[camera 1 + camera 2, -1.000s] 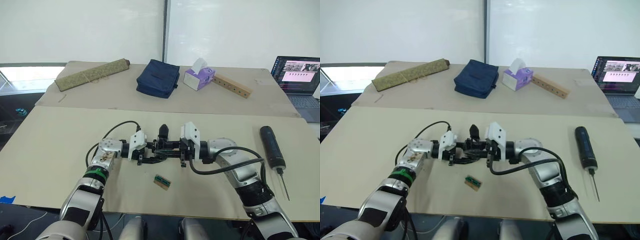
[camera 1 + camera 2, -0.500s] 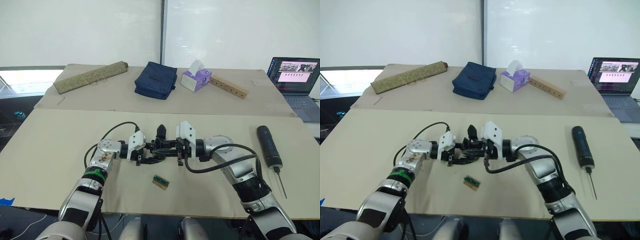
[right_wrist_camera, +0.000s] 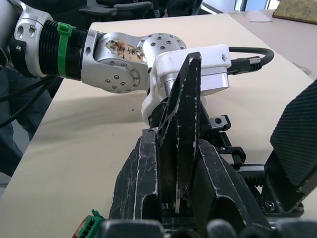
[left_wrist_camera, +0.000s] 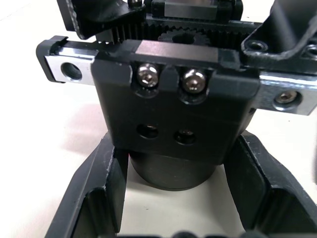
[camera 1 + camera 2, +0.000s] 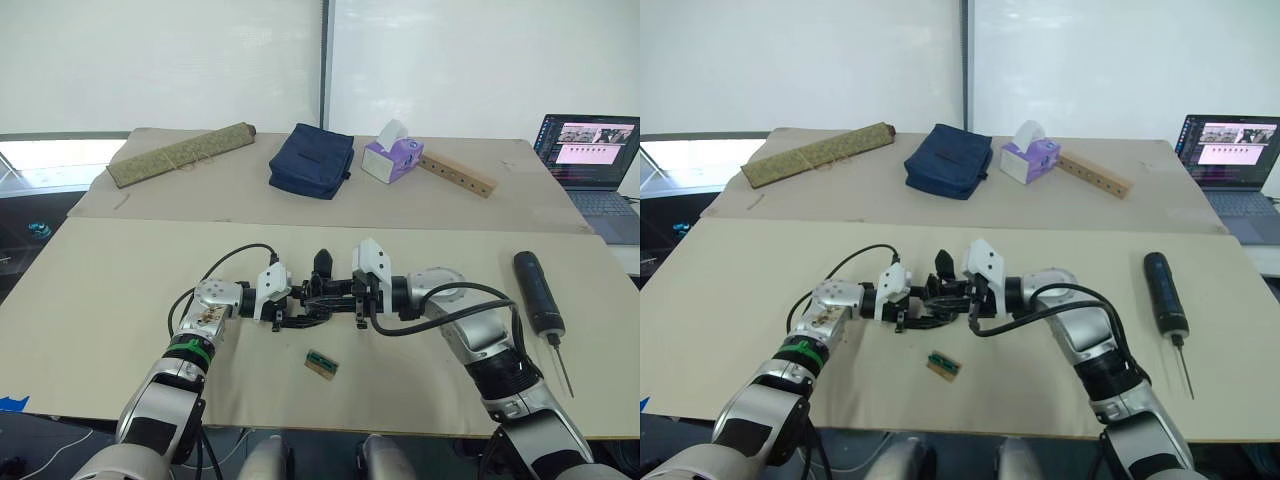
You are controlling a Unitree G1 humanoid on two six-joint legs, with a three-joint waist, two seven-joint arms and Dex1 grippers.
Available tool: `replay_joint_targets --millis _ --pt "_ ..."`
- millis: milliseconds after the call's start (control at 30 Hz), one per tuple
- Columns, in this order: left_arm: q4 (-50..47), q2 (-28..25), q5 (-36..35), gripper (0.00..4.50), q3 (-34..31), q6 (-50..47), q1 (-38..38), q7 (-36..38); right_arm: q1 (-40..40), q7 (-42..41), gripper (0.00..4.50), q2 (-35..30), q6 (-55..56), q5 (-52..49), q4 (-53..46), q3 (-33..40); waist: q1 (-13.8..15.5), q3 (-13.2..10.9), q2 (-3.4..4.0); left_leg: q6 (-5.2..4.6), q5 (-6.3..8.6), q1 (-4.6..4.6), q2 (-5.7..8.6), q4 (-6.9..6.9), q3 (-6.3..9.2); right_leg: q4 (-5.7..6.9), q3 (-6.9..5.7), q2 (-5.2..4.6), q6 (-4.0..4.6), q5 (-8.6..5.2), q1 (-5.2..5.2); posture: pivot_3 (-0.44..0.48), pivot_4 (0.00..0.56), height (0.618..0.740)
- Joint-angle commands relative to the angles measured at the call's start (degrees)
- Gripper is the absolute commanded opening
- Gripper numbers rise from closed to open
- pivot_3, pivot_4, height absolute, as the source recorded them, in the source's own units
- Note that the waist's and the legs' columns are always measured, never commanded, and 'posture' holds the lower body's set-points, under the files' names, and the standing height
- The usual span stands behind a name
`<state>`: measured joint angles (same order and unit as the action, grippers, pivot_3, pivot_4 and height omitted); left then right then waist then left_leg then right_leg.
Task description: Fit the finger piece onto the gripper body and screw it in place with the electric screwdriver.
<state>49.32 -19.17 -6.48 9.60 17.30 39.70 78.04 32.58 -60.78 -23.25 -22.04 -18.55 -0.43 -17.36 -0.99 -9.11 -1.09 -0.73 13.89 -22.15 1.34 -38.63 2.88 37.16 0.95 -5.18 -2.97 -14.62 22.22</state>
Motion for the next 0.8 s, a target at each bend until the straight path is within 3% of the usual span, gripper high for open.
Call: replay_joint_targets --millis 33,267,333,600,633,700,800 --pt "1.0 -0.6 2.6 2.27 2.0 -0.5 -1.8 0.5 -1.0 0.8 0.41 -0.6 -2.0 2.8 1.6 -2.0 0.0 0.0 0.0 0.0 0.0 0.0 0.0 0.0 0.0 0.0 0.0 0.0 0.0 0.0 0.0 0.0 0.15 0.74" --pt "1.3 -0.9 2.7 2.27 2.0 0.5 -2.0 0.2 -0.6 0.4 0.41 0.9 -1.4 0.2 0.6 -0.3 -0.1 0.0 0.0 0.0 0.0 0.01 -0.02 0.02 0.0 0.0 0.0 0.02 0.0 0.0 0.01 0.0 0.15 0.74" --pt "1.5 -0.8 2.7 2.27 1.9 0.8 -2.0 -0.2 -0.3 -0.7 1.44 1.7 0.7 -1.2 -0.4 0.8 -0.2 0.0 0.0 0.0 0.0 0.0 -0.03 0.03 0.0 0.0 0.0 0.02 0.0 0.0 0.02 0.0 0.15 0.74" --pt "2.7 -0.6 3.2 2.27 2.2 -0.2 -1.2 -1.6 -0.6 -2.6 4.16 3.1 6.5 -2.8 -1.9 4.1 0.0 0.0 0.0 0.0 0.0 -0.05 -0.03 0.03 0.0 -0.02 -0.01 0.02 0.0 0.0 0.06 0.0 0.15 0.74" --pt "2.9 -0.5 3.1 2.27 2.1 -0.7 -1.0 -1.9 -0.9 -3.0 4.47 3.0 7.3 -2.8 -1.9 4.5 0.0 0.0 0.0 0.0 0.0 -0.05 -0.03 0.04 0.0 -0.02 -0.01 0.02 0.0 0.0 0.06 0.0 0.15 0.74" --pt "3.3 -0.4 2.9 2.27 1.8 -1.8 -0.8 -2.2 -1.3 -3.4 4.47 3.0 7.9 -3.4 -2.7 5.3 0.1 0.0 0.0 0.0 0.0 -0.05 -0.02 0.03 0.0 -0.02 -0.01 0.02 0.0 0.0 0.05 0.0 0.15 0.74" --pt "4.3 -0.4 3.1 3.71 1.5 -1.8 -0.6 -3.2 -1.6 -3.4 4.5 2.8 7.7 -4.9 -4.7 6.8 0.1 0.0 0.02 0.0 0.0 -0.06 0.0 0.03 0.0 -0.02 0.0 0.0 0.0 0.0 0.05 0.0 0.15 0.74"
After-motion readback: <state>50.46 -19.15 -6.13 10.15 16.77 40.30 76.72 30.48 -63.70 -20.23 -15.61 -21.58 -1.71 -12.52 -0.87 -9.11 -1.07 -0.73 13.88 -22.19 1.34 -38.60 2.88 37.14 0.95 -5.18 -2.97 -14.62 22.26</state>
